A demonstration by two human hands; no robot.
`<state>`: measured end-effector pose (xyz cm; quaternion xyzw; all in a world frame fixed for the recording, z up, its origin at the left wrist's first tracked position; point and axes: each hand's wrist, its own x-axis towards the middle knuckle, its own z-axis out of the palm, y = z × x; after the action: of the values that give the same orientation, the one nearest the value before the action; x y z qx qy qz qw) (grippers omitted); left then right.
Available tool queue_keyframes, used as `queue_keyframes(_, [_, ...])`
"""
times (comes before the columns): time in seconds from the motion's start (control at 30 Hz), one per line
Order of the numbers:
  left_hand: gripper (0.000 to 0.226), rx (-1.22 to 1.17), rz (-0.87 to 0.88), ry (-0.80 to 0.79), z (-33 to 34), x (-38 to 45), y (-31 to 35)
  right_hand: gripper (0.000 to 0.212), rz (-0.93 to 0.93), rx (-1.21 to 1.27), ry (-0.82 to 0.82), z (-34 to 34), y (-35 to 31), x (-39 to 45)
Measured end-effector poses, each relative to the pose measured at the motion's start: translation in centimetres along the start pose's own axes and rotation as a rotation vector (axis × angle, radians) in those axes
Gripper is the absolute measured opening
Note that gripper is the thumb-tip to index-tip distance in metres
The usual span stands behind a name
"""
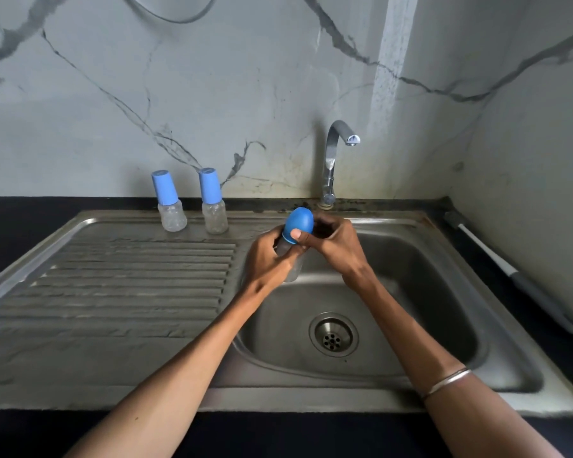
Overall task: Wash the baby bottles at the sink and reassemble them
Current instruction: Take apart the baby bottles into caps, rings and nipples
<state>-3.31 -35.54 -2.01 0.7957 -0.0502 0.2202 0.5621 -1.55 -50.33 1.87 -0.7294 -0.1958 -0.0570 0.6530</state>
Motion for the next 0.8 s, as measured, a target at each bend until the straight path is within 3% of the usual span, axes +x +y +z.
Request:
queue_keyframes(0.2, [0.035,-0.021,0.036,-0.028,-0.3,0.1,0.2,0.039,0.048,0.081,-0.114,-0.8,0.9,0.3])
queue_keyframes(0.37, [0.030,0.011,-0.014,0.076,0.5,-0.5,0.1,0.047,-0.017,-0.085,0.063,1.6,0.2,-0.1])
queue_keyframes(0.53, [0.046,0.327,-0.031,0.109,1.0,-1.8,1.4,0.042,0.027,-0.053,0.181,1.8,-0.2,-0.5])
queue_keyframes(0.6, [0.049,0.376,-0.022,0.102,0.9,-1.8,1.6,0.041,0.058,0.010,0.141,1.5,-0.1,-0.4])
queue_keyframes(0.8, [0.060,0.211,-0.012,-0.061,0.4,-0.5,1.1,0.036,0.062,0.144,-0.088,-1.2,-0.4,0.4])
